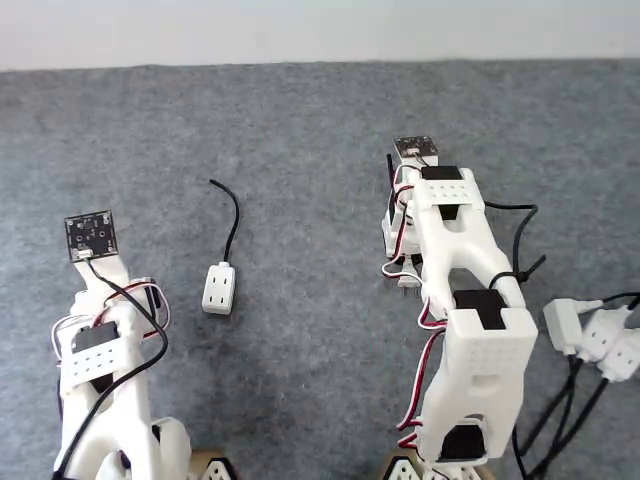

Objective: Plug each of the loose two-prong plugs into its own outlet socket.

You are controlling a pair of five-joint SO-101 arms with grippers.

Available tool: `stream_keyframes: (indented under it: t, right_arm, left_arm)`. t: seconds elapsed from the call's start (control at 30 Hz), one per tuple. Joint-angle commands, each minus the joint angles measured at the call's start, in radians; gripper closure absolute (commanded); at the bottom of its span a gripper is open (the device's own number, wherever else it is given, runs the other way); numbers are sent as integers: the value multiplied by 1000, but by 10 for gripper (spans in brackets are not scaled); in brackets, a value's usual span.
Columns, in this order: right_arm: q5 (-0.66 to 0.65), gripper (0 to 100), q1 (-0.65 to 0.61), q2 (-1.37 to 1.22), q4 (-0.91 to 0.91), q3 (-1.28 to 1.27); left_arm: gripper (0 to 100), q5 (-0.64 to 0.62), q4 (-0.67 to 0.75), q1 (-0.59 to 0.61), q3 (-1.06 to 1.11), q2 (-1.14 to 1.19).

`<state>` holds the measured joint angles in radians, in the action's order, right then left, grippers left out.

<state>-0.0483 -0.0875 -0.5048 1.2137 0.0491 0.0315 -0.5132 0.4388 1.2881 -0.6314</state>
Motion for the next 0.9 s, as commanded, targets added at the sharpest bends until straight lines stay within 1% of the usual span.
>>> stream_keyframes:
  t: [0.0,0.1,0.17,0.37,0.43,0.67,0.73,0.87]
  right_arm:
    - [-11,939,-16,18,13,35]
    - [-11,940,-16,13,13,34]
    - [15,940,-16,21,8,15]
    - [20,936,-15,147,-122,-153]
    - [18,936,-2,168,-140,-176]
    - [18,943,10,145,-125,-158]
    - [21,987,12,145,-125,-158]
    - [21,991,12,148,-119,-158]
  left_arm:
    - [863,-6,23,3,-21,0]
    - [863,-6,23,3,-21,0]
    - [863,-6,23,3,-21,0]
    - [863,-6,23,3,-21,0]
    - [863,-6,23,3,-21,0]
    - [863,-6,23,3,-21,0]
    - [863,-6,23,3,-21,0]
    - [863,-6,23,3,-21,0]
